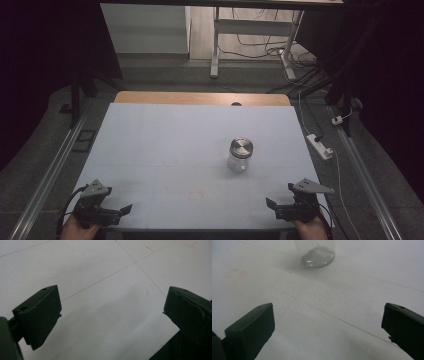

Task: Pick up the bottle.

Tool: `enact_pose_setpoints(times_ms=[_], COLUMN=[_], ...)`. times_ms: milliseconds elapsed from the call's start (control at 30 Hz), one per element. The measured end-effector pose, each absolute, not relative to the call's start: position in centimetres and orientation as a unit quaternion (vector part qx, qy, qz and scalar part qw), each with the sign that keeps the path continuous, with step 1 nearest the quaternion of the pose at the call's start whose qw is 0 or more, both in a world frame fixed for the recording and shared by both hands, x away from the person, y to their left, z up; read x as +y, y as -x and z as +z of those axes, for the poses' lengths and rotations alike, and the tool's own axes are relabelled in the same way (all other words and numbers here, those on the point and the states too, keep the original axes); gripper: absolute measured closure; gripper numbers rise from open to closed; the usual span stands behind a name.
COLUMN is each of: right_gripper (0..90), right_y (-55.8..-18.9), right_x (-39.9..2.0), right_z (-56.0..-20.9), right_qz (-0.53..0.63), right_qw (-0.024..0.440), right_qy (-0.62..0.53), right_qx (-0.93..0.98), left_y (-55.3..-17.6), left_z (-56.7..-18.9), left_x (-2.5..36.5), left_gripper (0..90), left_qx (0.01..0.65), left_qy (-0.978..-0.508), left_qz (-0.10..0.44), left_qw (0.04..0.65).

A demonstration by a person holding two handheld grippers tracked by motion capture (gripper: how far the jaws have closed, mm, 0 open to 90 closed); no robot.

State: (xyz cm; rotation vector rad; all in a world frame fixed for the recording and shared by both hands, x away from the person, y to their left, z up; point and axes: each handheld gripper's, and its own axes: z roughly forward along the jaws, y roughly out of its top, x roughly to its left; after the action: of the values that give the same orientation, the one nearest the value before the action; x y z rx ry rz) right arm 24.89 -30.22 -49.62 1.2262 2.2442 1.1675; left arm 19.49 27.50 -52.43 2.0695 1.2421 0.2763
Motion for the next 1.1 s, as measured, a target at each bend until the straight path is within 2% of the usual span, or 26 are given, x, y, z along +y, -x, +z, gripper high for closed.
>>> enact_pose_setpoints(times_ms=[1100], right_gripper=[0.0], right_y=[-25.7], right_x=[-27.9], right_z=[-48.8], right_qz=[0.445], right_qw=[0.151], right_qy=[-0.382], right_qx=[0.796], left_y=[-19.4], left_z=[-52.4], left_x=[27.4], left_gripper=[2.9], left_qx=[0.478], left_qy=[-0.799], left_qz=[0.111], left_qw=[0.349])
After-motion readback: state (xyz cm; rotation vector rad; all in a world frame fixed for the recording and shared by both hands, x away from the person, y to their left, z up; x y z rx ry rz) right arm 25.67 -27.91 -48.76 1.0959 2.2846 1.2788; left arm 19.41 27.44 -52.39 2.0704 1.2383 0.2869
